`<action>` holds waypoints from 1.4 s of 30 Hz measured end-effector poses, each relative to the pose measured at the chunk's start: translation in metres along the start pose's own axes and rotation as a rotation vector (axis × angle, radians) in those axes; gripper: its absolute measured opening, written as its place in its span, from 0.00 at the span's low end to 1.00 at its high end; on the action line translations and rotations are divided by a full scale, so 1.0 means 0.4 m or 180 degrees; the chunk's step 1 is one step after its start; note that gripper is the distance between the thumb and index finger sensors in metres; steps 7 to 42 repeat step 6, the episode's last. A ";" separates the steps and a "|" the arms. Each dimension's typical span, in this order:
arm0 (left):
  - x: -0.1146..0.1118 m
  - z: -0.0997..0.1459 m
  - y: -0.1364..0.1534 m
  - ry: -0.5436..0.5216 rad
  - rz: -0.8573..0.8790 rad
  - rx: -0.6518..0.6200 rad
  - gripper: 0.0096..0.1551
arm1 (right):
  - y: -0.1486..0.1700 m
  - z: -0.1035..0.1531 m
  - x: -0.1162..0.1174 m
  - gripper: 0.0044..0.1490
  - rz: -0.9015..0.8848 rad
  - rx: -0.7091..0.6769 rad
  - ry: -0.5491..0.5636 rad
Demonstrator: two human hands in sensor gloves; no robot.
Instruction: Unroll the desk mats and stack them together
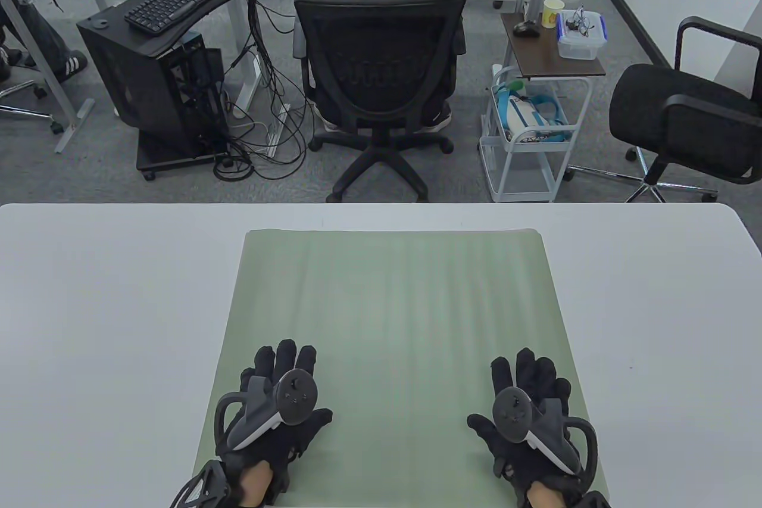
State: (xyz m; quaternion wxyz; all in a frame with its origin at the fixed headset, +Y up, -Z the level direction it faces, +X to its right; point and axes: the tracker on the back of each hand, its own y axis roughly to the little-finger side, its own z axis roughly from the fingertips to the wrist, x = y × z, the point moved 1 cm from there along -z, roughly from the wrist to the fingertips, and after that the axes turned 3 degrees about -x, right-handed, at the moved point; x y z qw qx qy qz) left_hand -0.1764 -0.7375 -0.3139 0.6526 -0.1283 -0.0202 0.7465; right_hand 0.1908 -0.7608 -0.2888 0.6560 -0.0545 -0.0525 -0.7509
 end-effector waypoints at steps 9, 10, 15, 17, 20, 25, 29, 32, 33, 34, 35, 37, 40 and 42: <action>-0.009 -0.004 -0.004 0.0073 -0.0018 0.0002 0.57 | 0.001 0.000 0.001 0.59 -0.0026 0.0009 -0.0080; -0.009 -0.004 -0.004 0.0073 -0.0018 0.0002 0.57 | 0.001 0.000 0.001 0.59 -0.0026 0.0009 -0.0080; -0.009 -0.004 -0.004 0.0073 -0.0018 0.0002 0.57 | 0.001 0.000 0.001 0.59 -0.0026 0.0009 -0.0080; -0.009 -0.004 -0.004 0.0073 -0.0018 0.0002 0.57 | 0.001 0.000 0.001 0.59 -0.0026 0.0009 -0.0080; -0.009 -0.004 -0.004 0.0073 -0.0018 0.0002 0.57 | 0.001 0.000 0.001 0.59 -0.0026 0.0009 -0.0080; -0.009 -0.004 -0.004 0.0073 -0.0018 0.0002 0.57 | 0.001 0.000 0.001 0.59 -0.0026 0.0009 -0.0080; -0.009 -0.004 -0.004 0.0073 -0.0018 0.0002 0.57 | 0.001 0.000 0.001 0.59 -0.0026 0.0009 -0.0080; -0.009 -0.004 -0.004 0.0073 -0.0018 0.0002 0.57 | 0.001 0.000 0.001 0.59 -0.0026 0.0009 -0.0080; -0.009 -0.004 -0.004 0.0073 -0.0018 0.0002 0.57 | 0.001 0.000 0.001 0.59 -0.0026 0.0009 -0.0080; -0.009 -0.004 -0.004 0.0073 -0.0018 0.0002 0.57 | 0.001 0.000 0.001 0.59 -0.0026 0.0009 -0.0080; -0.009 -0.004 -0.004 0.0073 -0.0018 0.0002 0.57 | 0.001 0.000 0.001 0.59 -0.0026 0.0009 -0.0080; -0.009 -0.004 -0.004 0.0073 -0.0018 0.0002 0.57 | 0.001 0.000 0.001 0.59 -0.0026 0.0009 -0.0080; -0.009 -0.004 -0.004 0.0073 -0.0018 0.0002 0.57 | 0.001 0.000 0.001 0.59 -0.0026 0.0009 -0.0080; -0.009 -0.004 -0.004 0.0073 -0.0018 0.0002 0.57 | 0.001 0.000 0.001 0.59 -0.0026 0.0009 -0.0080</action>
